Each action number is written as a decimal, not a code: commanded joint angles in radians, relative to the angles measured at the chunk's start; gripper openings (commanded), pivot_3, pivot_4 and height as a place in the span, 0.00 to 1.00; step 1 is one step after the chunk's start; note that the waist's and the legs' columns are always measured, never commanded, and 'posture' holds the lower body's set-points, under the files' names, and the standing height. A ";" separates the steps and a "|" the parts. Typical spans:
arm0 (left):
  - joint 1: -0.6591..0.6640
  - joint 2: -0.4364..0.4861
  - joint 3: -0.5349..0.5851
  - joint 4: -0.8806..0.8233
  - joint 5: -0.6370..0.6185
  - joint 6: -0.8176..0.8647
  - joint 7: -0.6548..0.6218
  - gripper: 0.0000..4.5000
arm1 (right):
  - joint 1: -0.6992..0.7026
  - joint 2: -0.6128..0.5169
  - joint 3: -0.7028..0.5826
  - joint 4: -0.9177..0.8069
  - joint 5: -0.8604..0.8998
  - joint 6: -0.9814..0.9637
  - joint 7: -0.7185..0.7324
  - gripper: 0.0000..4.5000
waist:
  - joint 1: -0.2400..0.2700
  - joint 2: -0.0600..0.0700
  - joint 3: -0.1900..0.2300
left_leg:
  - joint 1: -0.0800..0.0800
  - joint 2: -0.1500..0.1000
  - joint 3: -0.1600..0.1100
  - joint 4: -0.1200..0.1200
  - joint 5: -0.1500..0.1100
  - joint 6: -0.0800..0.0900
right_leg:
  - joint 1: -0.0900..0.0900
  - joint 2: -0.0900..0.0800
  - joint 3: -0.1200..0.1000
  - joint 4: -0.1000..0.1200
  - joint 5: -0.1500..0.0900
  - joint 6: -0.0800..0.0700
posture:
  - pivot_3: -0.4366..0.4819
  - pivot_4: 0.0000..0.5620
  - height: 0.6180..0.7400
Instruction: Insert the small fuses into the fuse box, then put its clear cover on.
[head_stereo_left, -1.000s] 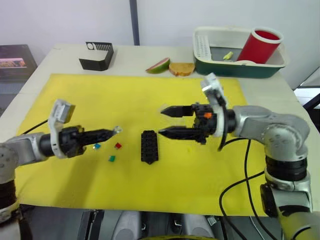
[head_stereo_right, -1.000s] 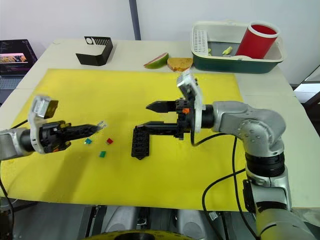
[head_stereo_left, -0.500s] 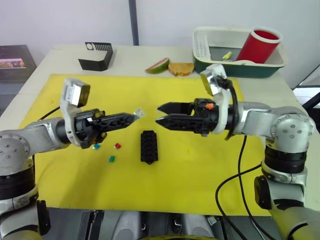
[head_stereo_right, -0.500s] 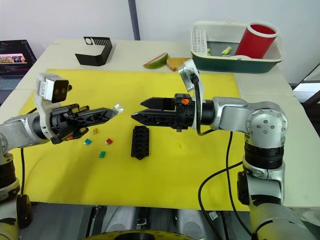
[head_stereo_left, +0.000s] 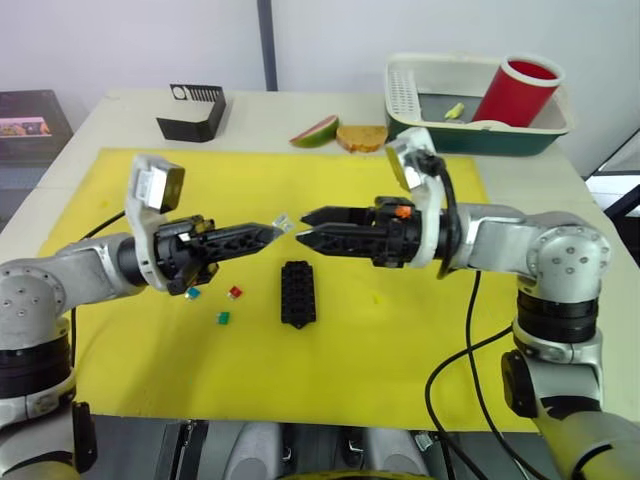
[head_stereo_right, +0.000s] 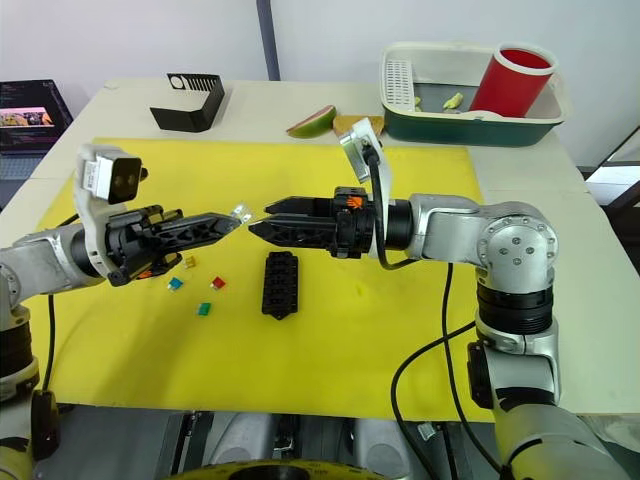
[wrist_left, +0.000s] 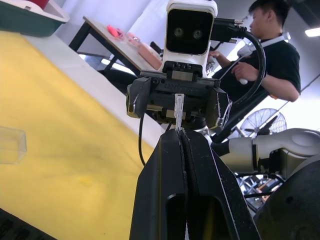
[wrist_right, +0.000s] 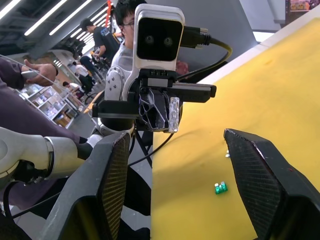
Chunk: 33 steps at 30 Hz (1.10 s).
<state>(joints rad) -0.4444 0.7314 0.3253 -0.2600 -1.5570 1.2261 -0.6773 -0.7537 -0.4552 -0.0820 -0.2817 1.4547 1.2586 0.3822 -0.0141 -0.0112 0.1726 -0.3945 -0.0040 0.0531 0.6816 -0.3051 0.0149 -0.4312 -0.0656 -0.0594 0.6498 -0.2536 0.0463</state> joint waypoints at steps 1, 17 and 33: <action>-0.003 0.014 -0.001 -0.032 -0.021 -0.026 -0.007 0.00 | -0.023 0.005 0.001 -0.019 0.029 -0.025 -0.002 0.59 | 0.000 0.000 0.000 | 0.000 0.000 0.000 0.000 0.000 0.000 | 0.000 0.000 0.000 0.000 0.000 0.000 | 0.48 0.27 1.00; 0.007 0.026 -0.017 -0.039 -0.018 -0.051 -0.008 0.00 | -0.037 0.003 0.024 -0.019 0.045 -0.044 -0.004 0.41 | 0.000 0.000 0.000 | 0.000 0.000 0.000 0.000 0.000 0.000 | 0.000 0.000 0.000 0.000 0.000 0.000 | 0.48 0.27 1.00; 0.011 0.029 -0.019 -0.040 -0.021 -0.065 -0.004 0.00 | -0.037 -0.008 0.036 -0.019 0.043 -0.042 -0.004 0.30 | 0.000 0.000 0.000 | 0.000 0.000 0.000 0.000 0.000 0.000 | 0.000 0.000 0.000 0.000 0.000 0.000 | 0.48 0.27 1.00</action>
<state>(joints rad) -0.4335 0.7522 0.2977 -0.2767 -1.5575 1.1834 -0.6772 -0.7700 -0.4564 -0.0396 -0.2817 1.4777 1.2315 0.3779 -0.0137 -0.0113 0.1727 -0.3945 -0.0038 0.0528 0.6815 -0.3051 0.0150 -0.4310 -0.0656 -0.0594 0.6494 -0.2537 0.0464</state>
